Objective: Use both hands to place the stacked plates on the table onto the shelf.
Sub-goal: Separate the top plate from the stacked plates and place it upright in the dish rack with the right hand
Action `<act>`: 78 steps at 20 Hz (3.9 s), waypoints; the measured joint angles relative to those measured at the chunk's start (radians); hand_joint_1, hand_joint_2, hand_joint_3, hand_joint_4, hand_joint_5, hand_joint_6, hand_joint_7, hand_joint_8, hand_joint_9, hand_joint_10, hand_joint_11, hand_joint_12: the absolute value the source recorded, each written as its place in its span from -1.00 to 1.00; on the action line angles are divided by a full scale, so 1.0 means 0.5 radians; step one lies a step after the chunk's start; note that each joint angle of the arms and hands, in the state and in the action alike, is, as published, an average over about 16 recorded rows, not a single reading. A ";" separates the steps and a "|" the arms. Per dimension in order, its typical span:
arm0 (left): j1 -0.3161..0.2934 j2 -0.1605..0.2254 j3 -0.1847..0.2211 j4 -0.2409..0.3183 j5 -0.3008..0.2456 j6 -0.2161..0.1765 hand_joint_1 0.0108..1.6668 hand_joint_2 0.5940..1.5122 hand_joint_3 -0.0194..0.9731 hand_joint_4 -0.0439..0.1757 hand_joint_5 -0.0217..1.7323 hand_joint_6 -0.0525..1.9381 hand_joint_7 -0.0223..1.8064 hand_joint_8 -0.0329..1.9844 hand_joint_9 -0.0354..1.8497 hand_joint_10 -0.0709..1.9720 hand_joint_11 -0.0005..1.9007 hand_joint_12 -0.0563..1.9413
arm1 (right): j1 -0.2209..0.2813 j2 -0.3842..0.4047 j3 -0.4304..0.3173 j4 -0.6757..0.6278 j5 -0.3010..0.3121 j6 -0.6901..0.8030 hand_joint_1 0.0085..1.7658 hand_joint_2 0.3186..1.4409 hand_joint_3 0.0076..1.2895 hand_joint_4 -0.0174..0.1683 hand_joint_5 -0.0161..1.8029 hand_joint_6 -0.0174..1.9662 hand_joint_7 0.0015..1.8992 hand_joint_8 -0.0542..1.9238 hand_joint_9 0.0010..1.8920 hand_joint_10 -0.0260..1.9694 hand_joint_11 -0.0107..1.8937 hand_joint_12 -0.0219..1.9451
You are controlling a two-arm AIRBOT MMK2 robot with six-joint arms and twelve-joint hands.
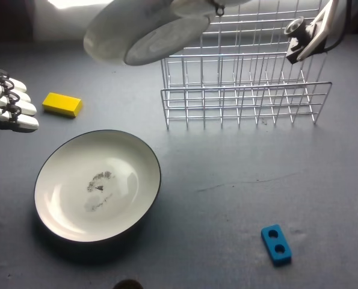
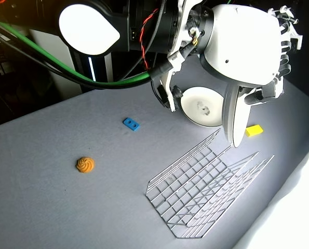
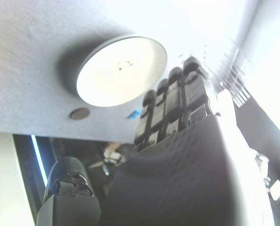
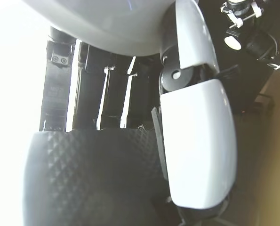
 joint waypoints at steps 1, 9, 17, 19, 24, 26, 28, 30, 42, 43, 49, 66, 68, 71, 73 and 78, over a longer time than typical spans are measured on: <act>0.001 -0.001 0.000 0.000 0.000 0.000 -0.99 0.01 -0.93 -0.58 -0.95 -0.93 -0.96 -0.97 -0.94 -0.92 -0.98 -0.93 | -0.001 0.006 0.005 0.016 0.004 -0.001 0.39 0.21 -0.99 -0.89 0.09 -0.19 0.20 -0.15 0.35 -0.76 -0.14 0.11; 0.009 -0.009 0.000 0.006 0.002 0.000 -0.99 -0.01 -0.93 -0.58 -0.95 -0.93 -0.96 -0.97 -0.94 -0.92 -0.99 -0.93 | -0.009 0.048 0.033 0.169 0.016 -0.036 0.40 0.21 -0.99 -0.86 0.10 -0.19 0.18 -0.14 0.33 -0.72 -0.13 0.10; 0.046 -0.043 -0.005 0.017 0.007 0.000 -1.00 -0.03 -0.93 -0.58 -0.95 -0.93 -0.96 -0.97 -0.94 -0.92 -0.99 -0.93 | -0.014 0.076 0.064 0.428 0.016 -0.142 0.40 0.21 -0.99 -0.85 0.10 -0.19 0.18 -0.13 0.37 -0.80 -0.12 0.11; 0.060 -0.056 -0.007 0.019 0.010 0.002 -1.00 -0.03 -0.93 -0.58 -0.95 -0.93 -0.96 -0.97 -0.94 -0.91 -0.98 -0.93 | -0.017 0.081 0.077 0.502 0.015 -0.174 0.40 0.21 -0.99 -0.86 0.10 -0.19 0.19 -0.13 0.38 -0.80 -0.12 0.11; 0.113 -0.093 -0.012 0.021 0.018 0.011 -1.00 -0.03 -0.93 -0.59 -0.95 -0.93 -0.96 -0.97 -0.94 -0.91 -0.98 -0.93 | -0.027 0.090 0.117 0.679 0.008 -0.249 0.40 0.21 -0.99 -0.88 0.10 -0.19 0.20 -0.13 0.39 -0.81 -0.12 0.11; 0.134 -0.108 -0.014 0.021 0.022 0.018 -1.00 -0.02 -0.93 -0.59 -0.95 -0.93 -0.96 -0.97 -0.94 -0.92 -0.99 -0.93 | -0.034 0.092 0.136 0.739 0.002 -0.274 0.40 0.21 -0.99 -0.88 0.10 -0.20 0.20 -0.13 0.39 -0.82 -0.13 0.11; 0.152 -0.125 -0.014 0.020 0.026 0.025 -1.00 -0.02 -0.93 -0.59 -0.95 -0.93 -0.96 -0.97 -0.94 -0.92 -0.99 -0.93 | -0.042 0.094 0.157 0.785 -0.008 -0.291 0.40 0.21 -0.99 -0.89 0.10 -0.20 0.20 -0.13 0.39 -0.82 -0.13 0.11; 0.169 -0.143 -0.010 0.018 0.030 0.035 -0.99 -0.02 -0.93 -0.59 -0.95 -0.93 -0.96 -0.97 -0.94 -0.92 -0.99 -0.93 | -0.049 0.096 0.178 0.823 -0.020 -0.301 0.40 0.21 -0.99 -0.89 0.10 -0.21 0.20 -0.13 0.39 -0.83 -0.13 0.10; 0.270 -0.245 0.033 0.009 0.072 0.099 -1.00 0.00 -0.93 -0.61 -0.95 -0.93 -0.96 -0.97 -0.94 -0.92 -0.99 -0.93 | -0.073 0.101 0.324 1.045 -0.162 -0.330 0.40 0.21 -0.99 -0.88 0.10 -0.22 0.18 -0.12 0.38 -0.86 -0.14 0.11; 0.277 -0.251 0.037 0.009 0.077 0.104 -1.00 0.00 -0.93 -0.61 -0.95 -0.93 -0.96 -0.97 -0.94 -0.92 -0.99 -0.93 | -0.073 0.101 0.336 1.063 -0.180 -0.330 0.40 0.21 -0.99 -0.88 0.10 -0.22 0.18 -0.12 0.38 -0.86 -0.14 0.11; 0.317 -0.274 0.047 0.008 0.113 0.120 -1.00 0.00 -0.93 -0.61 -0.95 -0.93 -0.96 -0.97 -0.94 -0.92 -0.98 -0.93 | -0.072 0.094 0.413 1.147 -0.293 -0.333 0.40 0.22 -0.99 -0.88 0.09 -0.21 0.18 -0.10 0.38 -0.87 -0.15 0.13; 0.368 -0.288 0.048 0.000 0.170 0.132 -1.00 0.01 -0.93 -0.60 -0.95 -0.93 -0.95 -0.97 -0.95 -0.93 -0.99 -0.92 | -0.070 -0.018 0.652 1.195 -0.624 -0.246 0.40 0.25 -0.99 -0.80 0.06 -0.13 0.12 -0.07 0.35 -0.87 -0.22 0.22; 0.368 -0.289 0.048 0.000 0.172 0.132 -1.00 0.01 -0.93 -0.61 -0.95 -0.93 -0.95 -0.97 -0.95 -0.93 -0.99 -0.92 | -0.072 -0.036 0.681 1.194 -0.650 -0.230 0.40 0.26 -0.99 -0.81 0.06 -0.13 0.13 -0.10 0.35 -0.87 -0.22 0.21; 0.368 -0.290 0.048 0.000 0.172 0.133 -1.00 0.02 -0.93 -0.61 -0.95 -0.93 -0.95 -0.97 -0.95 -0.93 -0.98 -0.93 | -0.078 -0.064 0.727 1.193 -0.677 -0.209 0.40 0.26 -0.99 -0.84 0.06 -0.13 0.16 -0.14 0.35 -0.87 -0.21 0.20; 0.368 -0.291 0.049 0.000 0.173 0.133 -1.00 0.03 -0.93 -0.61 -0.95 -0.93 -0.95 -0.97 -0.95 -0.93 -0.98 -0.93 | -0.085 -0.080 0.754 1.193 -0.688 -0.199 0.40 0.26 -0.99 -0.86 0.06 -0.13 0.18 -0.16 0.35 -0.87 -0.20 0.18; 0.368 -0.294 0.053 0.000 0.173 0.133 -0.99 0.05 -0.93 -0.61 -0.95 -0.93 -0.95 -0.97 -0.95 -0.93 -0.98 -0.93 | -0.115 -0.108 0.797 1.192 -0.679 -0.193 0.40 0.26 -0.99 -0.90 0.06 -0.13 0.19 -0.18 0.35 -0.87 -0.18 0.17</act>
